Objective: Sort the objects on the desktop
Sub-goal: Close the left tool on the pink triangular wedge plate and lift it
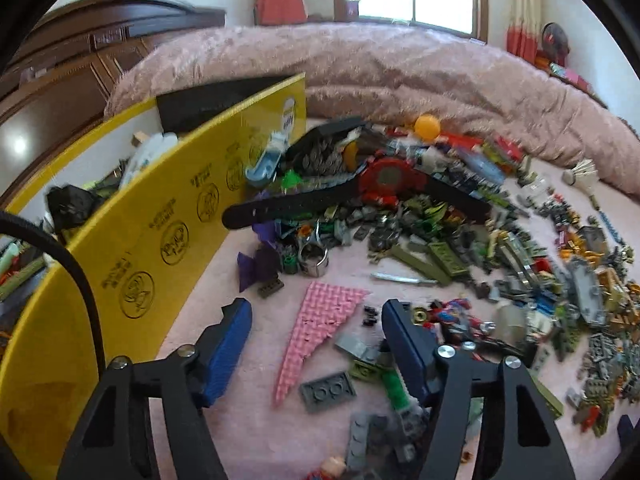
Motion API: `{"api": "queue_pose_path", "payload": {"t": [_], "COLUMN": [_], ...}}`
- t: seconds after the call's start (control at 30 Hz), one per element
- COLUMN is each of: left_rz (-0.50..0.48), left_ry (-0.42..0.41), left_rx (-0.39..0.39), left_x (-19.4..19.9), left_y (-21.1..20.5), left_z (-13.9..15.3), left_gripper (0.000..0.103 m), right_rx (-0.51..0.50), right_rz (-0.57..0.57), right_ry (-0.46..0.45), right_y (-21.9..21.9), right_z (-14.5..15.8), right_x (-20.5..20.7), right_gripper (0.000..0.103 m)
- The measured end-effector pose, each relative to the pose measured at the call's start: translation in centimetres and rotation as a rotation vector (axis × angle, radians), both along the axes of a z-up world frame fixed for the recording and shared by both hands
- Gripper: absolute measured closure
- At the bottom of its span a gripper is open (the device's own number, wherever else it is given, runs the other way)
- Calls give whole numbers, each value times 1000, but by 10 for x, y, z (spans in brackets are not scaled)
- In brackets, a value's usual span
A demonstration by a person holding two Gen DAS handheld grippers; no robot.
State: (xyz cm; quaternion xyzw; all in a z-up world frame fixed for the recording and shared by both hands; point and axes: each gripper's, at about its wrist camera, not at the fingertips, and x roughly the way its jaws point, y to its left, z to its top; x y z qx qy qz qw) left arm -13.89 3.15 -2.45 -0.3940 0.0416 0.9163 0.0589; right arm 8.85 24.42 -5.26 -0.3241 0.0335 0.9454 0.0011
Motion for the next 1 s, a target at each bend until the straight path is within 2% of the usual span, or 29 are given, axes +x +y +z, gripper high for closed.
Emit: {"api": "queue_pose_path", "payload": {"t": [0.1, 0.17, 0.23, 0.27, 0.3, 0.4, 0.53, 0.7, 0.87, 0.9, 1.0], "left_rz": [-1, -2, -20, -25, -31, -39, -47, -60, -65, -68, -90], "left_ry": [-46, -48, -40, -37, -34, -21, -1, -5, 7, 8, 14], "left_rx": [16, 28, 33, 28, 22, 8, 36, 70, 46, 44, 48], "left_x": [-5, -5, -2, -1, 0, 3, 17, 54, 98, 103, 118], "left_y": [-2, -4, -4, -1, 1, 4, 0, -12, -21, -23, -25], "left_z": [-8, -8, -7, -6, -6, -2, 8, 19, 16, 15, 14], "left_gripper": [45, 56, 74, 77, 83, 83, 83, 83, 83, 83, 83], "right_rx": [0, 1, 0, 0, -1, 0, 1, 2, 3, 0, -21], "right_rz": [6, 7, 8, 9, 9, 10, 9, 7, 1, -10, -16], "right_ry": [9, 14, 16, 18, 19, 20, 22, 27, 19, 14, 30], "right_y": [0, 0, 0, 0, 0, 0, 0, 0, 0, 0, -3], "right_z": [0, 0, 0, -1, -1, -1, -1, -1, 1, 5, 18], "right_x": [0, 0, 0, 1, 1, 1, 1, 2, 2, 2, 2], "right_gripper": [0, 0, 0, 0, 0, 0, 0, 0, 2, 6, 29]}}
